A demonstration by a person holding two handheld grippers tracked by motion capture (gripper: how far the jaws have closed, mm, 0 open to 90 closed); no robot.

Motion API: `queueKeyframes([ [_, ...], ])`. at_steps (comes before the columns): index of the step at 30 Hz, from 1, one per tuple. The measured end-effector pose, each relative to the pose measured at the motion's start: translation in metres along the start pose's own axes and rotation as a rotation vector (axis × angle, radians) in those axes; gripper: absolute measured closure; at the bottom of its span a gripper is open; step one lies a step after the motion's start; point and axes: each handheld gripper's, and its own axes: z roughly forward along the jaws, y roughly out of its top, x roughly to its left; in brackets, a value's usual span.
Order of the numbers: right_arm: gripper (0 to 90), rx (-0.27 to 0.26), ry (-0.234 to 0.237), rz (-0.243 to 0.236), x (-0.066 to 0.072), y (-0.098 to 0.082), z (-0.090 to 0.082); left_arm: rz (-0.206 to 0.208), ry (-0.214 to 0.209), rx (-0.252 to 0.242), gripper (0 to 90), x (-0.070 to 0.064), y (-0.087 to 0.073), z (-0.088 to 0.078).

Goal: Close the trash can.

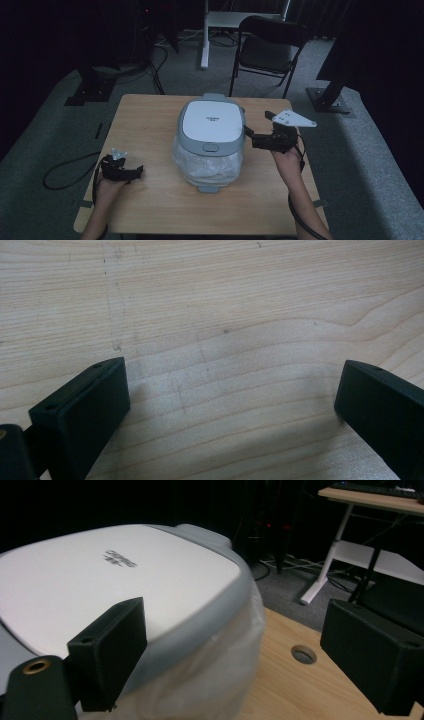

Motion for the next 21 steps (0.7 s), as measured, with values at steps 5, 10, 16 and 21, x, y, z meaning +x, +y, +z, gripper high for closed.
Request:
queueKeyframes([
  [5,10.7,0.0,-0.017,0.021,-0.008,-0.006,-0.004,0.001,0.0,0.0,2.0,0.0,0.0,0.0],
  [10,10.7,0.014,-0.036,0.029,-0.014,-0.014,-0.008,0.0,0.0,0.0,2.0,0.0,0.0,0.0],
  [16,10.7,0.022,-0.059,0.058,-0.022,-0.029,-0.01,0.0,0.0,0.0,2.0,0.0,0.0,0.0],
  [21,10.7,0.033,-0.083,0.084,-0.029,-0.044,-0.012,0.0,0.0,0.0,2.0,0.0,0.0,0.0],
])
